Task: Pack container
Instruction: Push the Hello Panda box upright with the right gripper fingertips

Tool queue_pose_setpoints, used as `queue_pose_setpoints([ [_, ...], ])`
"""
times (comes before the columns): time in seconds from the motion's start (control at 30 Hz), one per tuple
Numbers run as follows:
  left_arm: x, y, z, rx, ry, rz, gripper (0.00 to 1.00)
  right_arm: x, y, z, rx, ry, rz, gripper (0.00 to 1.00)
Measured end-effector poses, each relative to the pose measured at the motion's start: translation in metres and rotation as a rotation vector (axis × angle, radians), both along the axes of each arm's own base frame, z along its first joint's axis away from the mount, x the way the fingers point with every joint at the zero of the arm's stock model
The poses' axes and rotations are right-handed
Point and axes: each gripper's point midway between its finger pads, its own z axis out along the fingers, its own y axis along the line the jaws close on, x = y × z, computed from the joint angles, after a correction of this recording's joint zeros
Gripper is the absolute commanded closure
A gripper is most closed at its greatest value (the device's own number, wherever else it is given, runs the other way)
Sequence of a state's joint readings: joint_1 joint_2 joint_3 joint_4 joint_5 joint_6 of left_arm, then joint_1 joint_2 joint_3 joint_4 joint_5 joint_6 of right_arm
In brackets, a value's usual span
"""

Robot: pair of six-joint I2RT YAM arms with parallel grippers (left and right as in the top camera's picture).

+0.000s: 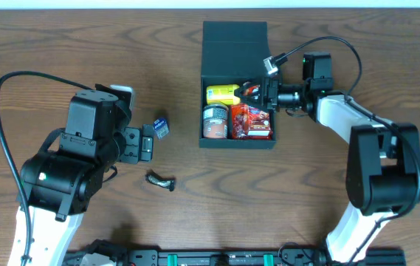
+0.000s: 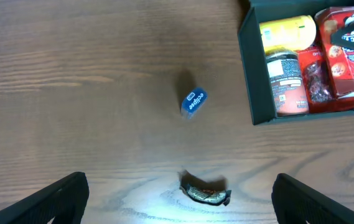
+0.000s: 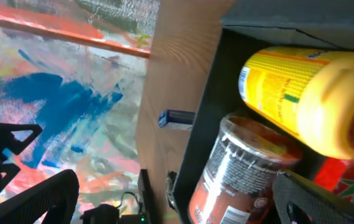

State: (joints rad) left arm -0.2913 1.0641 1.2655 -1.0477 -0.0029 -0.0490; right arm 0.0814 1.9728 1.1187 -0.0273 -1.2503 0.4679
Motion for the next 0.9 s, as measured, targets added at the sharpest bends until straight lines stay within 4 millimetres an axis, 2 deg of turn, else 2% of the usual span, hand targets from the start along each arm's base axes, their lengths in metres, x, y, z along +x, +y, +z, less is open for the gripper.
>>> queue_pose_setpoints([
  [0.2,0.000,0.000,0.000,0.000,0.000,0.000,0.05,0.002,0.000,0.001,0.000,-0.014,-0.002,0.01],
  [0.33,0.000,0.000,0.000,0.001,-0.001,0.000,0.05,0.003,-0.002,0.015,-0.020,-0.055,-0.023,0.01],
  [0.4,0.000,0.000,0.000,0.001,-0.001,0.000,0.05,0.001,-0.003,0.044,-0.028,-0.130,-0.037,0.01],
  [0.47,0.000,0.000,0.000,0.003,0.000,0.001,0.05,-0.007,-0.004,0.091,-0.023,-0.255,-0.044,0.01],
  [0.53,-0.002,0.004,-0.002,0.019,0.011,0.009,0.05,-0.025,-0.007,0.135,-0.031,-0.356,-0.051,0.01],
  [0.6,-0.007,0.011,-0.006,0.049,0.036,0.036,0.05,-0.044,-0.013,0.150,-0.091,-0.367,-0.080,0.01],
  [0.63,-0.012,0.018,-0.010,0.072,0.058,0.066,0.05,-0.053,-0.019,0.151,-0.156,-0.350,-0.115,0.01],
  [0.7,-0.022,0.031,-0.014,0.109,0.094,0.130,0.05,-0.067,-0.041,0.131,-0.349,-0.286,-0.204,0.01],
  [0.73,-0.025,0.034,-0.014,0.105,0.094,0.162,0.05,-0.072,-0.059,0.114,-0.488,-0.237,-0.265,0.01],
  [0.83,-0.022,0.036,-0.011,0.058,0.051,0.235,0.05,-0.079,-0.101,0.091,-0.750,-0.195,-0.379,0.01],
  [0.9,-0.016,0.032,-0.020,0.011,0.025,0.275,0.05,-0.084,-0.122,0.089,-0.877,-0.201,-0.435,0.01],
])
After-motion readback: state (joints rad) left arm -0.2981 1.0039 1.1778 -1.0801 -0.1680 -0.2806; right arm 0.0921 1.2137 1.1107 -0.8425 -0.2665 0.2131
